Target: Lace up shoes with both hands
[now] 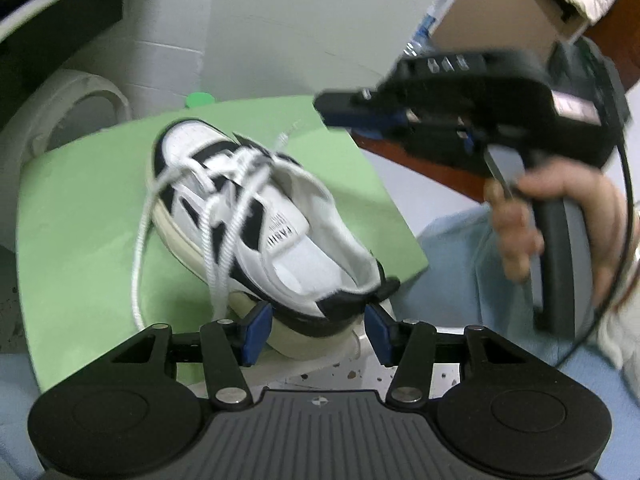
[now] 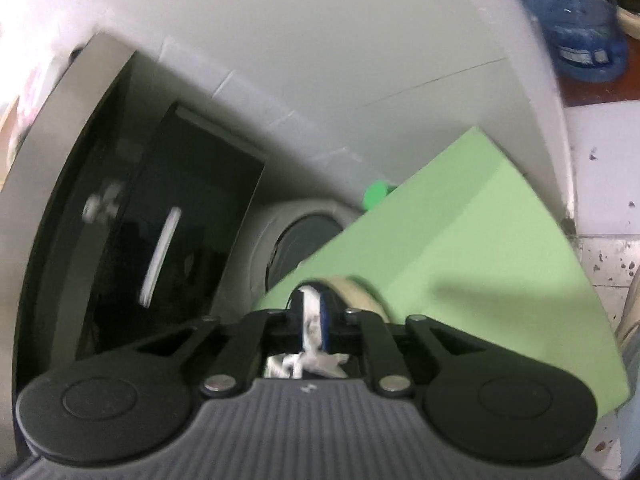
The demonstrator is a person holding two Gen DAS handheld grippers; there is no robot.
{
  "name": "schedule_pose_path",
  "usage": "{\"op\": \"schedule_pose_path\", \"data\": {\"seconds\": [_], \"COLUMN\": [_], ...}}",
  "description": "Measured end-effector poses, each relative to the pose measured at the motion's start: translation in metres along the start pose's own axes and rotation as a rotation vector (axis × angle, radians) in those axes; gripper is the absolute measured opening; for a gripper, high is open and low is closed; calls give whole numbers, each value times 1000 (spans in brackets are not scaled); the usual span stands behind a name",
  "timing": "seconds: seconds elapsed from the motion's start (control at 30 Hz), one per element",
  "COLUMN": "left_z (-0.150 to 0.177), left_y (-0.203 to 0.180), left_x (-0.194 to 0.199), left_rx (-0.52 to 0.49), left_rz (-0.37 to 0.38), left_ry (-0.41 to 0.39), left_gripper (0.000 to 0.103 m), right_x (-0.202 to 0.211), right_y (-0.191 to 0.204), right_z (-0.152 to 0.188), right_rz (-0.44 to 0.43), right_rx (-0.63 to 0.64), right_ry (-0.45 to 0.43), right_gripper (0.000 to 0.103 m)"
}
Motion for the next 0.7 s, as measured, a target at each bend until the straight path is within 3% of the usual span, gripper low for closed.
{"op": "schedule_pose_path", "data": {"seconds": [0.03,0.13,0.27,0.4,0.5,0.63,0.7], "left_z": [-2,-9,-17,-17,-13,-9,-9], "left_y": [0,9,26,35,36,38,41], "left_x": [5,19,23,8,-2,-16,-22], "left_rx": [10,48,58,62,56,17,6], "left_rz": [-12,-70,-144,-107,-111,-158,-179], "left_ry": [-13,-42,-38,35,75,109,117], "left_gripper": [59,61,57,51,37,29,19], "right_x": [3,8,4,-10,-19,-22,-23], "right_y": [8,29,39,28,19,12,6], "right_z": [1,8,24,33,40,44,43], "right_rz": [2,44,149,208,246,225,208], "right_rx": [50,214,349,326,289,227,170], "right_ry": [8,35,110,209,273,300,304], "right_gripper": [28,43,44,45,31,30,30]}}
Point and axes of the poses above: each gripper's, at about its wrist camera, not at the fingertips, and x roughly against the way its jaws point, y to its left, z to its underside, the point moved 2 cm from there along -x, roughly the way its jaws point, and after that the axes turned 10 degrees about z, right-handed, at the moved point
